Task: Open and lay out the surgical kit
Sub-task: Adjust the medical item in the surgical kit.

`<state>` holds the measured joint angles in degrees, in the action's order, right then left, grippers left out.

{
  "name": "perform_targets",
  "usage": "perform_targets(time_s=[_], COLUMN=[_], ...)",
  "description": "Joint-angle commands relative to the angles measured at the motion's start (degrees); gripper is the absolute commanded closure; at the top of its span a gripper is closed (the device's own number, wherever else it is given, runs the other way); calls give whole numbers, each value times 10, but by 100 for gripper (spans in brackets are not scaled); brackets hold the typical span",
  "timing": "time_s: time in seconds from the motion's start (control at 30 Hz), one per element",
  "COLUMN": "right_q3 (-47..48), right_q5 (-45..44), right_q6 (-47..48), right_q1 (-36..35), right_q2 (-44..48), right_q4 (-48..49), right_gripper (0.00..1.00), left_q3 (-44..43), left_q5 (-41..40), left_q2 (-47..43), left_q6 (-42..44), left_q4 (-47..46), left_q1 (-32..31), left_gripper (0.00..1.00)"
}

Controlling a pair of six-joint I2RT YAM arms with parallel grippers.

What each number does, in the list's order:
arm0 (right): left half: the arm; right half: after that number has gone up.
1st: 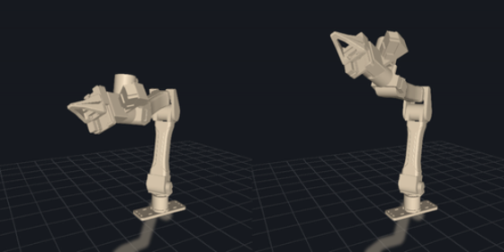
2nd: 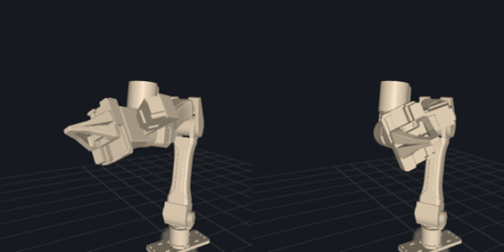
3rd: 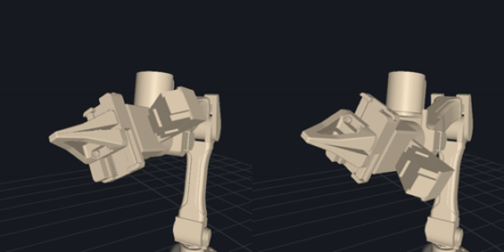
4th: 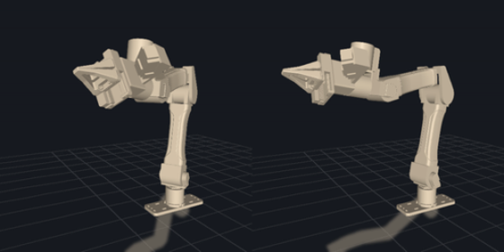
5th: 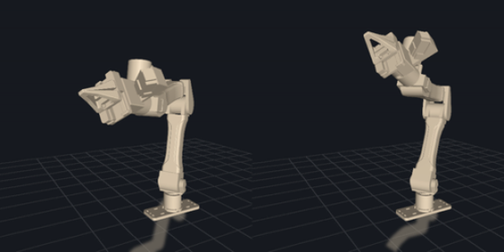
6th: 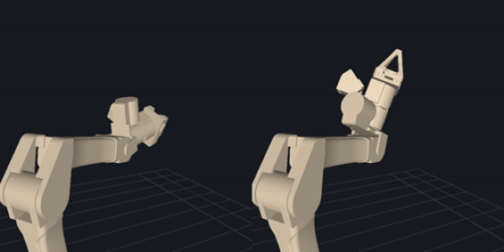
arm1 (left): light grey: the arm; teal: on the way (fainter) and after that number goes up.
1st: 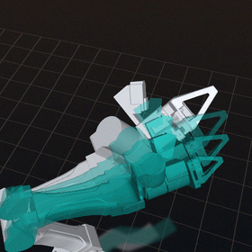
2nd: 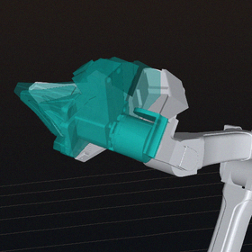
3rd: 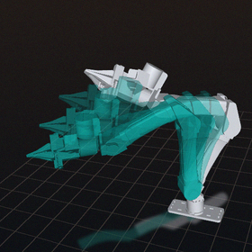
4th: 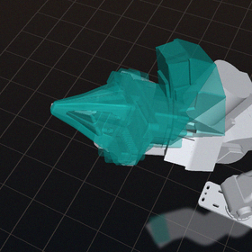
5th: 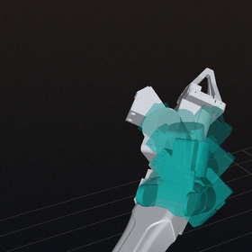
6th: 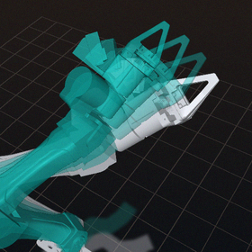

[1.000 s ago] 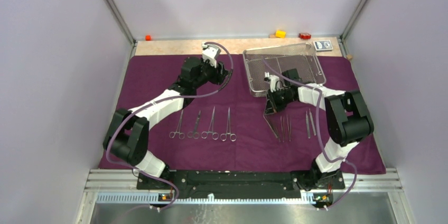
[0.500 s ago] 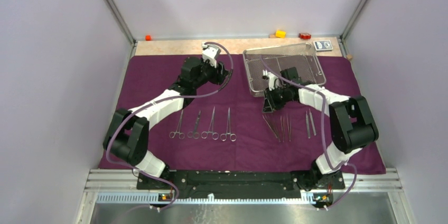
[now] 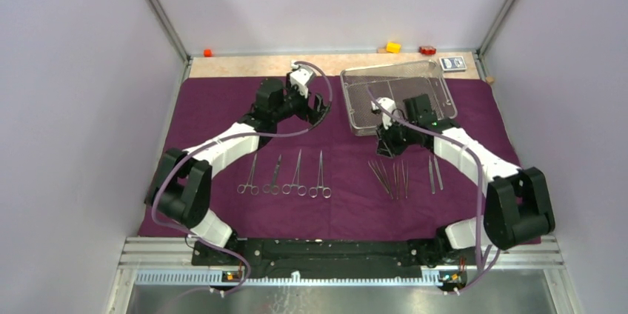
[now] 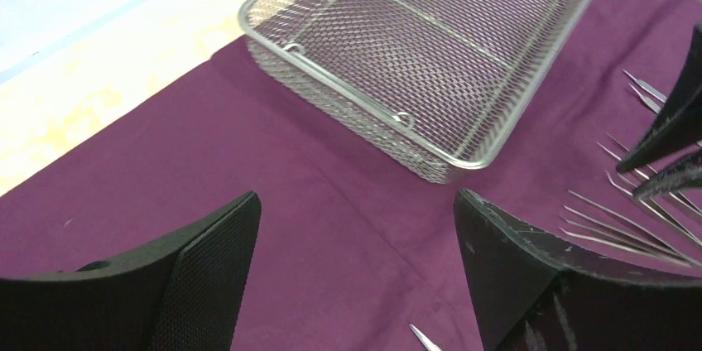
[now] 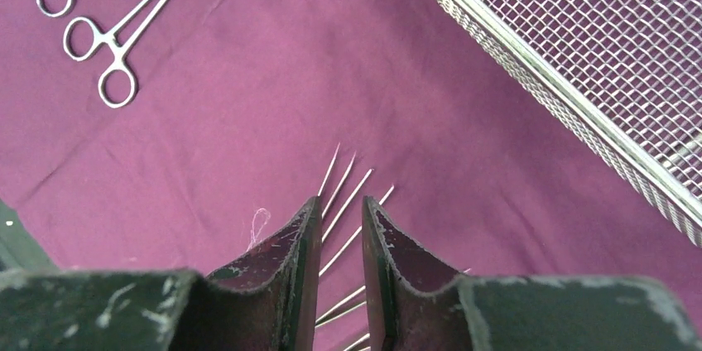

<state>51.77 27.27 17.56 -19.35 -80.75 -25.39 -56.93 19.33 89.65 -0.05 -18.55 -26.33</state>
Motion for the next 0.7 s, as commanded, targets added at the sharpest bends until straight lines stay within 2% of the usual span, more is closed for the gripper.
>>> perform_targets(time_s=[0.0,0.13,0.27,0.5,0.67], right_q3=[-3,8,1,5,-1], right_q5=[-7,-17,-29,-3,36], right_q6=[38,25,-3,-17,0], right_q1=[19,44,66,165,243], right_q2=[68,101,131,148,144], right_q4=[-22,-43,-51,-71,-88], right_gripper=[77,79,81,84,85], left_q3=[-20,-20,-86,-207,-302], left_q5=[122,192,214,226,229], left_q2=[7,20,67,174,268], left_q6=[75,227,401,629,744], left_q4=[-6,33,188,427,548], left_q1=[-13,-59,-127,-203,-225], left_gripper=[6,3,6,24,40])
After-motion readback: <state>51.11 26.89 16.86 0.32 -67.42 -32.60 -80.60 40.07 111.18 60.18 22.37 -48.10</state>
